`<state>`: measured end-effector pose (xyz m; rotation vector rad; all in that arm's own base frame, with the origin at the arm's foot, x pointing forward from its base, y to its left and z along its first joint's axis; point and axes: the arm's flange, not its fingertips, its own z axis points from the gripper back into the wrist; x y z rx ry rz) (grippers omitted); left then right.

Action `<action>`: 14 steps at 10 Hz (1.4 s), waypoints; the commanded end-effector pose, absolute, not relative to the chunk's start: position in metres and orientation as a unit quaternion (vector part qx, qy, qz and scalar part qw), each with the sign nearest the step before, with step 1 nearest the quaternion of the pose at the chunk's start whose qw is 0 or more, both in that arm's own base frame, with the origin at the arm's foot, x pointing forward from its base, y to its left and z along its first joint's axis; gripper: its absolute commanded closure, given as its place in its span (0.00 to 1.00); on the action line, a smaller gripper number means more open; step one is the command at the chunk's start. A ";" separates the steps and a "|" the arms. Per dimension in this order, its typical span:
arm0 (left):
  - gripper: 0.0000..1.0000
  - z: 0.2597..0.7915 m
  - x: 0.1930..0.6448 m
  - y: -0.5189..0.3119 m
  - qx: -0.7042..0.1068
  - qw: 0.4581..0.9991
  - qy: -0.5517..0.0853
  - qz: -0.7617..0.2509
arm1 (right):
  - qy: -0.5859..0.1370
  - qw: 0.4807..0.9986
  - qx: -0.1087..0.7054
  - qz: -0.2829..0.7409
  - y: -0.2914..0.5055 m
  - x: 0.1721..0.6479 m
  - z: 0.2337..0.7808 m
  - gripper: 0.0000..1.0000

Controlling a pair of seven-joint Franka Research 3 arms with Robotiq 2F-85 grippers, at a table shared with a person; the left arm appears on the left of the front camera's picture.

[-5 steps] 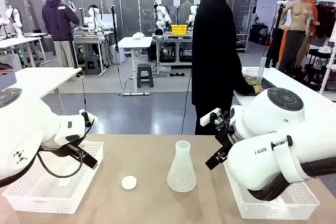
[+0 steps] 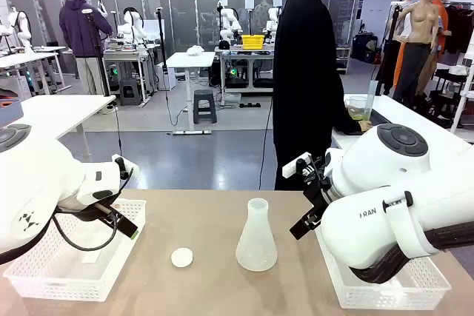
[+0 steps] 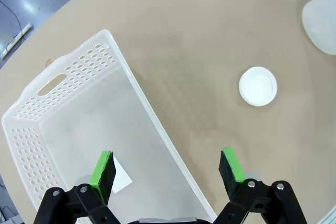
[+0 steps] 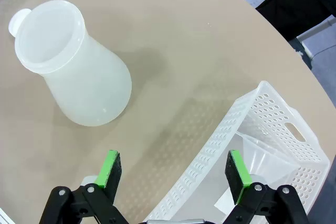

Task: Prepare the solutions needed for the experiment.
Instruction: Pick up the Plastic Funnel and insert it into the Big flask.

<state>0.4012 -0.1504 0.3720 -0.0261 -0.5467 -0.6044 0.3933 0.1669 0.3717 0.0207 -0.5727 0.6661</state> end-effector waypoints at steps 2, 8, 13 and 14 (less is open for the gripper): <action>0.00 0.372 0.401 -0.150 -0.013 0.918 -0.266 -0.294 | -0.277 0.905 0.011 0.322 0.167 0.393 0.372 0.00; 0.00 0.372 0.401 -0.150 -0.013 0.918 -0.266 -0.294 | -0.277 0.905 0.011 0.322 0.167 0.393 0.372 0.00; 0.00 0.372 0.401 -0.150 -0.013 0.918 -0.266 -0.294 | -0.277 0.905 0.011 0.322 0.167 0.393 0.372 0.00; 0.00 0.372 0.401 -0.150 -0.013 0.918 -0.266 -0.294 | -0.277 0.905 0.011 0.322 0.167 0.393 0.372 0.00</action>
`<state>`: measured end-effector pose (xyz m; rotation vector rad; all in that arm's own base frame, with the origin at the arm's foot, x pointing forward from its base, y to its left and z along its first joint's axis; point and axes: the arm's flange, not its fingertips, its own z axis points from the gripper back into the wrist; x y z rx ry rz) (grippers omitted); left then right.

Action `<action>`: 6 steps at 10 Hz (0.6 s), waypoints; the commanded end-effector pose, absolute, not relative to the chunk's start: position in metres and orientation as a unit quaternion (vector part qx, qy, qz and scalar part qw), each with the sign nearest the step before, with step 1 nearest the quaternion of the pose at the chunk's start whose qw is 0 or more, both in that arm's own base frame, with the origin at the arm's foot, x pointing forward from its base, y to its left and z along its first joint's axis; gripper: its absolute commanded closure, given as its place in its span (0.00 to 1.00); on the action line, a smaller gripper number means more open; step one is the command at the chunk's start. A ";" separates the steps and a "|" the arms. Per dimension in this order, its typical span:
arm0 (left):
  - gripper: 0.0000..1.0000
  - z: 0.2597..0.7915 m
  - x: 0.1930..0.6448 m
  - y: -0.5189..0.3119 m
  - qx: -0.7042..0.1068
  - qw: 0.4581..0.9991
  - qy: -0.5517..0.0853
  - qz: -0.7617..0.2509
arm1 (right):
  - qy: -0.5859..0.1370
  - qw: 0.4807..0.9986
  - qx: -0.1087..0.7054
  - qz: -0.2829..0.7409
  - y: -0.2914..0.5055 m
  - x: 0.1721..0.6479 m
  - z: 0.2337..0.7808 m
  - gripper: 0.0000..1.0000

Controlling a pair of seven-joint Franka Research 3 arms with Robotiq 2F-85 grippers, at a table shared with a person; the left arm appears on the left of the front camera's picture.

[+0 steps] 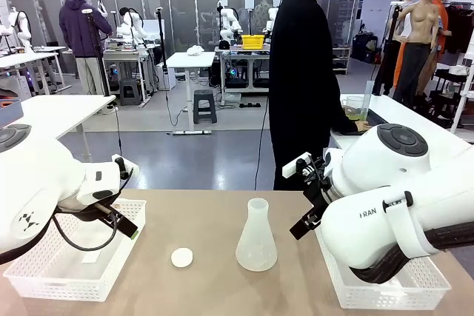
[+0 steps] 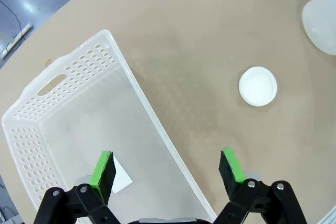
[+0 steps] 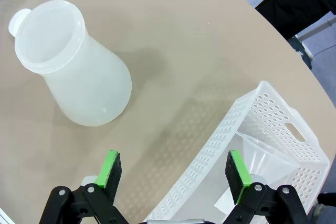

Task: Prepare the solutions needed for the experiment.
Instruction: Pick up the Plastic Funnel and insert it into the Big flask.

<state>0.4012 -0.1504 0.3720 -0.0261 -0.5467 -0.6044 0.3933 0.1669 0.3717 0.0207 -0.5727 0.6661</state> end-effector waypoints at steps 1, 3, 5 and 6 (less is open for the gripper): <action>0.00 0.372 0.401 -0.150 -0.013 0.918 -0.266 -0.294 | -0.277 0.905 0.010 0.322 0.167 0.393 0.372 0.00; 0.00 0.388 0.421 -0.138 -0.122 0.919 -0.247 -0.281 | -0.296 0.904 0.100 0.291 0.149 0.408 0.401 0.00; 0.00 0.403 0.426 -0.138 -0.189 0.913 -0.246 -0.265 | -0.301 0.902 0.160 0.265 0.140 0.408 0.422 0.00; 0.00 0.410 0.425 -0.139 -0.222 0.906 -0.243 -0.265 | -0.300 0.895 0.207 0.255 0.138 0.406 0.432 0.00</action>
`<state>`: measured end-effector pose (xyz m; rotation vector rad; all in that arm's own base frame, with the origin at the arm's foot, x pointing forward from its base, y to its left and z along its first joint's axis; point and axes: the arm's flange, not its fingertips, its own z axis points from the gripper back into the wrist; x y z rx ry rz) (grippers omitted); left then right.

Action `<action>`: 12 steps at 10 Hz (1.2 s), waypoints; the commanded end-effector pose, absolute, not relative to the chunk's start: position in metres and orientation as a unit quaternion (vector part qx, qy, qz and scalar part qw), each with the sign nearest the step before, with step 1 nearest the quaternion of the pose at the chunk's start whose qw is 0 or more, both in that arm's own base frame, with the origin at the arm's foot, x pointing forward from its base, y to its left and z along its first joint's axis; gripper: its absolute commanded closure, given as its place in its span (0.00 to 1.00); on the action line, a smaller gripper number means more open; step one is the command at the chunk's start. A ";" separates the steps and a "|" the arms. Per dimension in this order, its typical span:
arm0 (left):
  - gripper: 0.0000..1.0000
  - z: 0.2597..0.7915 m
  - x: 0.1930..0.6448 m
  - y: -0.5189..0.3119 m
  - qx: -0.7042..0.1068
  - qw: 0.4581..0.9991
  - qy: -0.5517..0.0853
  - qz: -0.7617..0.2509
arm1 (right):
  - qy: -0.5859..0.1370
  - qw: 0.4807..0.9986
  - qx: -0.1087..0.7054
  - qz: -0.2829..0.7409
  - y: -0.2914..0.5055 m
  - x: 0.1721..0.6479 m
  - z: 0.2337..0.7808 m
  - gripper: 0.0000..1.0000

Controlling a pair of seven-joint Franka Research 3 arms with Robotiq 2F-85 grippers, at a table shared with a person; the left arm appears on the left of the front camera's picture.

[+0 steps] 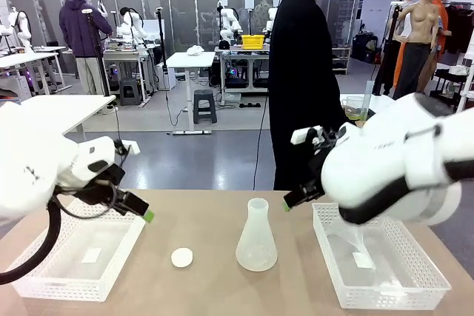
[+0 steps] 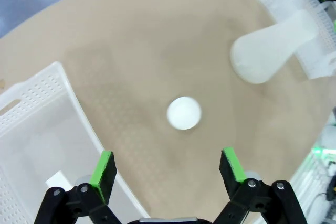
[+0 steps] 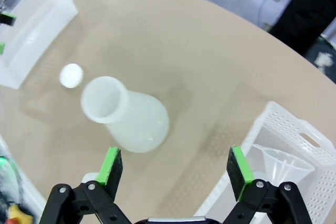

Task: Prepare the solutions needed for the experiment.
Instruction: Pick up the Plastic Funnel and insert it into the Big flask.

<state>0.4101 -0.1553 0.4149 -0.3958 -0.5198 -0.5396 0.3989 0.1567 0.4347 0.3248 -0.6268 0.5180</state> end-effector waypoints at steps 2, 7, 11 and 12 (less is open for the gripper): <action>0.00 0.419 0.425 -0.134 -0.322 0.880 -0.229 -0.263 | -0.281 0.865 0.343 0.237 0.135 0.402 0.442 0.00; 0.00 0.431 0.413 -0.140 -0.272 0.895 -0.244 -0.256 | -0.292 0.889 0.264 0.235 0.146 0.391 0.456 0.00; 0.00 0.409 0.454 -0.133 -0.392 0.857 -0.262 -0.207 | -0.237 0.841 0.439 0.210 0.136 0.420 0.442 0.00; 0.00 0.404 0.464 -0.131 -0.410 0.849 -0.262 -0.206 | -0.220 0.830 0.471 0.201 0.133 0.428 0.436 0.00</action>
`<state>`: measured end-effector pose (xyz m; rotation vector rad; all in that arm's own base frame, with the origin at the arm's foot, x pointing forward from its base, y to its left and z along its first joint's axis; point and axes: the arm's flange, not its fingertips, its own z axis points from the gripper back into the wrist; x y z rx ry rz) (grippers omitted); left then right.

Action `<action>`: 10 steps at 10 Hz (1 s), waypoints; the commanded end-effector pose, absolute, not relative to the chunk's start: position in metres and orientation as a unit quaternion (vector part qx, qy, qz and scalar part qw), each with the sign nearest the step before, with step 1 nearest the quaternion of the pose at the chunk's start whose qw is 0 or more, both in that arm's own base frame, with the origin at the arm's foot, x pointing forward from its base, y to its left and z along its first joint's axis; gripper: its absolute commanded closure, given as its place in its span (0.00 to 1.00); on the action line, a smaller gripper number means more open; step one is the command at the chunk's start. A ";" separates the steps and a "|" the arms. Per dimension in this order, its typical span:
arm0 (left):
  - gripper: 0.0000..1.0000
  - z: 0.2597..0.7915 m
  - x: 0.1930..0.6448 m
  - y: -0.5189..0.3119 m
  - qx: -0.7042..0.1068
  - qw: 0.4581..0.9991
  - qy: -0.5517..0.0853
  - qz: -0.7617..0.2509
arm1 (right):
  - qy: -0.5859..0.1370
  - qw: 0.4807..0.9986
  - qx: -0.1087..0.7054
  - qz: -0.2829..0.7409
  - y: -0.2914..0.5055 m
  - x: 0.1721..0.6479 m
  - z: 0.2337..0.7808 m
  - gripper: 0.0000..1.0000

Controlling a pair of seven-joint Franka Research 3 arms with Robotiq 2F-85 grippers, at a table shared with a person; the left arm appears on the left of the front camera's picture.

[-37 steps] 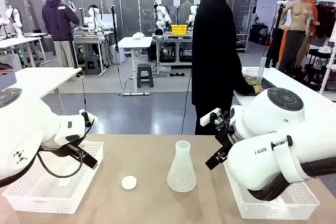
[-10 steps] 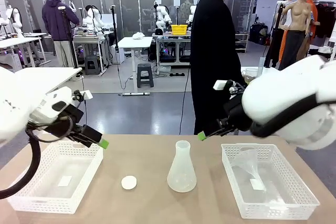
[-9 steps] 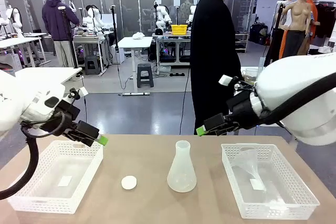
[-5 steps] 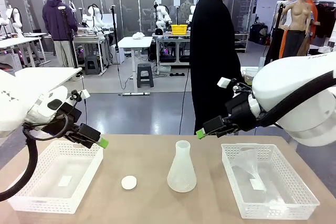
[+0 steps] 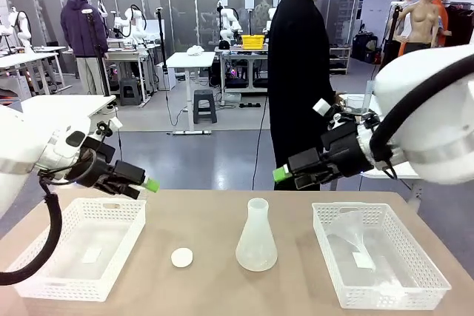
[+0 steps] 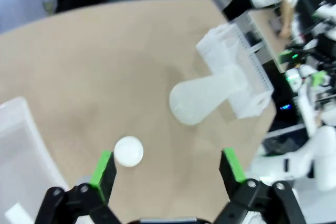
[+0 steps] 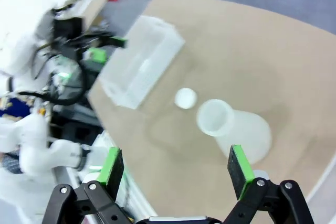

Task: Prepare the solutions needed for the experiment.
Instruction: Pick up the Plastic Funnel and insert it into the Big flask.

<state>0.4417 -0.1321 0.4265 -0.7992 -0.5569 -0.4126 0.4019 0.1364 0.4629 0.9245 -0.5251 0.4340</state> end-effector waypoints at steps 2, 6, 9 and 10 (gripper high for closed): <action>0.00 0.396 0.475 -0.126 -0.467 0.819 -0.256 -0.213 | -0.187 0.811 0.522 0.186 0.129 0.441 0.426 0.00; 0.00 0.402 0.469 -0.123 -0.476 0.820 -0.251 -0.196 | -0.190 0.796 0.545 0.181 0.125 0.429 0.429 0.00; 0.00 0.389 0.496 -0.110 -0.572 0.783 -0.196 -0.147 | -0.162 0.769 0.585 0.202 0.125 0.443 0.417 0.00; 0.00 0.386 0.510 -0.094 -0.613 0.765 -0.174 -0.097 | -0.146 0.757 0.610 0.180 0.120 0.447 0.413 0.00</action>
